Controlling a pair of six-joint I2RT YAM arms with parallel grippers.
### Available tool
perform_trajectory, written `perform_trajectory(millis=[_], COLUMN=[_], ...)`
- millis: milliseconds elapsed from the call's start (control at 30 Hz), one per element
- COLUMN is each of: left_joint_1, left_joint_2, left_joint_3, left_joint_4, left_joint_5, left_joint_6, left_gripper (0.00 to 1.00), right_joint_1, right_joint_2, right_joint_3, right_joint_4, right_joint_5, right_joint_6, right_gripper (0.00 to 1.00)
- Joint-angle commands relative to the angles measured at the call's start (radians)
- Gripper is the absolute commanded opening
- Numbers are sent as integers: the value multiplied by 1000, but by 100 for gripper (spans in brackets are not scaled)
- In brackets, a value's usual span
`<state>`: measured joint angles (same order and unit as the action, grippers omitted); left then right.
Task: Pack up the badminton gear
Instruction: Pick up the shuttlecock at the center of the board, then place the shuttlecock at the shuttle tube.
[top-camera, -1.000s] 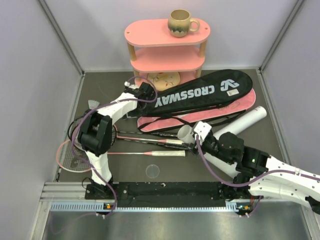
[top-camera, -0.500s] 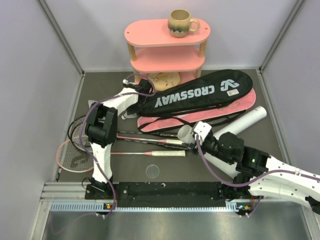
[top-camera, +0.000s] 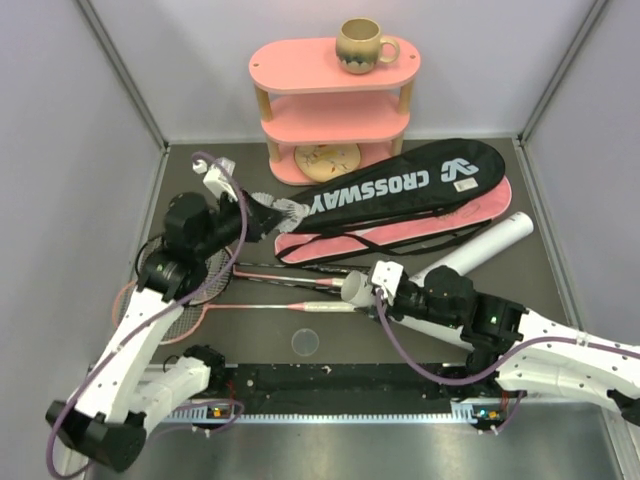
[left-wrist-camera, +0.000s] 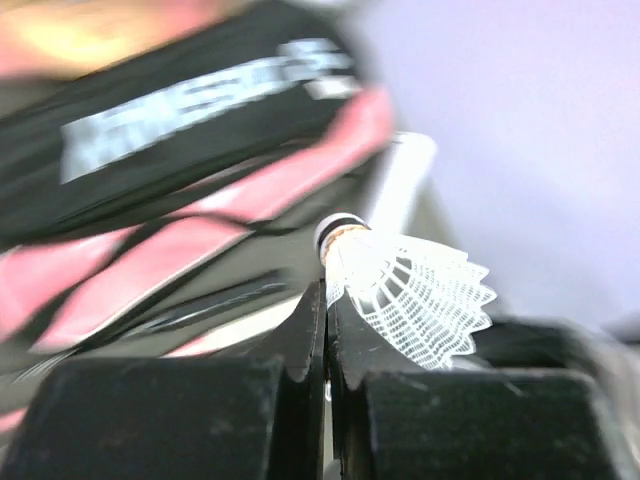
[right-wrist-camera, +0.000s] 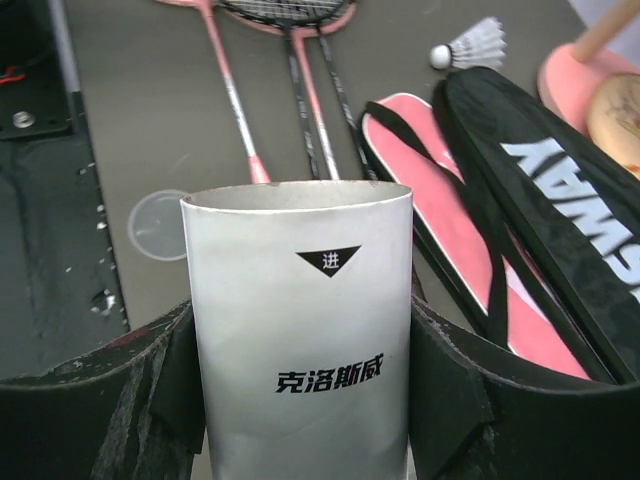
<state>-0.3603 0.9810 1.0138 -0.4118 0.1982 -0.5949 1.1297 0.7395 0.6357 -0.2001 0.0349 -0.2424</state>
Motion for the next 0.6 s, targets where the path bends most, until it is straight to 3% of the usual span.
perform_trajectory(millis=[0,67,200,433,567], left_joint_1=[-20,-51,-103,-124,-236], left_joint_2=[-53,-65,-85,-130,-99], left_joint_3=[-161,-213,-202,-216,-201], left_joint_4=[665,734,628,588,547], left_joint_5=[795,816,793,816,791], left_joint_6=[-193,-250,-154,-152,-120], left_gripper=[0,0,0,0,0], right_joint_1=[-1,-1,-1,1,-1], right_joint_2=[-43,-55,-58,-112,-118], right_joint_3=[-25,-34,-25,-36,-16], right_joint_4=[143,189,215,202,202], right_joint_5=[-209,-234,-230,-115,-130], right_joint_6=[-37,-29,-23,-35,-46], right_gripper=[0,0,0,0,0])
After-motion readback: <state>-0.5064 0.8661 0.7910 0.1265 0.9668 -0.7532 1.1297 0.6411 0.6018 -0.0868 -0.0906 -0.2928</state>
